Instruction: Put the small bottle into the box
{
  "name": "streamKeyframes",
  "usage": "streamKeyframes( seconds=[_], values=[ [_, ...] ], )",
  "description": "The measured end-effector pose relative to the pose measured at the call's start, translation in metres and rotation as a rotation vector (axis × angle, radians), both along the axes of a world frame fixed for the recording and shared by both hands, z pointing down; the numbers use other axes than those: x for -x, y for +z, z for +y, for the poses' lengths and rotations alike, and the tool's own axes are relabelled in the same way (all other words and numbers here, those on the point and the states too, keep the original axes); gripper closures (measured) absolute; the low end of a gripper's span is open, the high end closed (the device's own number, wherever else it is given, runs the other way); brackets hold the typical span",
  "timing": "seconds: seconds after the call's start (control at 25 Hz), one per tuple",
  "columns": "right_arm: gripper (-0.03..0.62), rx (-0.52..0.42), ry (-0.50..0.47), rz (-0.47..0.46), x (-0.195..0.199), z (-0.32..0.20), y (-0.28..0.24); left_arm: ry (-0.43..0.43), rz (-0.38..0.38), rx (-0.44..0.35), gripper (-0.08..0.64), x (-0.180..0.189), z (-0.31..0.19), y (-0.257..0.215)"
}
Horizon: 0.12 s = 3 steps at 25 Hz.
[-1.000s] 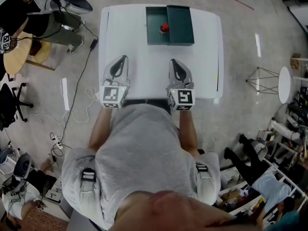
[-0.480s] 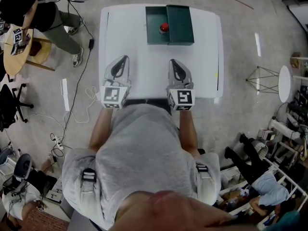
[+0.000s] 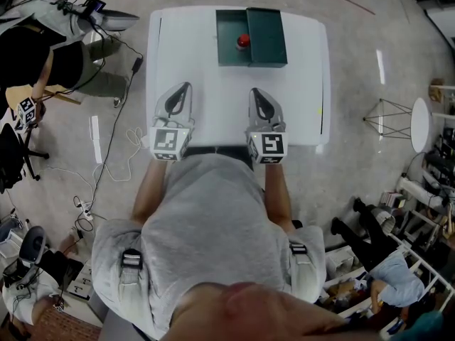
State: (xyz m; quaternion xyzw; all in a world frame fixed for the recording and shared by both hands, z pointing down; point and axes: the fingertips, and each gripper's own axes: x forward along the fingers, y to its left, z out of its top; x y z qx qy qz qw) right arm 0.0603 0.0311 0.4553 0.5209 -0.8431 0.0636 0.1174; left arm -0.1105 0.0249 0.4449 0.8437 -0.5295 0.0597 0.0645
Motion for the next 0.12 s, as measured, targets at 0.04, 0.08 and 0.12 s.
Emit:
streamKeyframes(
  seconds=[0.04, 0.08, 0.12],
  values=[
    [0.589, -0.001, 0.0, 0.0, -0.0006, 0.0009, -0.0011, 0.0, 0.0, 0.0, 0.549, -0.0005, 0.0009, -0.0009],
    [0.589, -0.002, 0.0, -0.001, -0.0013, 0.0016, -0.0021, 0.0, 0.0, -0.001, 0.549, -0.0011, 0.0017, -0.0018],
    [0.589, -0.003, 0.001, -0.001, -0.002, 0.0023, -0.0032, 0.0, 0.0, -0.001, 0.549, -0.0017, 0.0025, -0.0027]
  ],
)
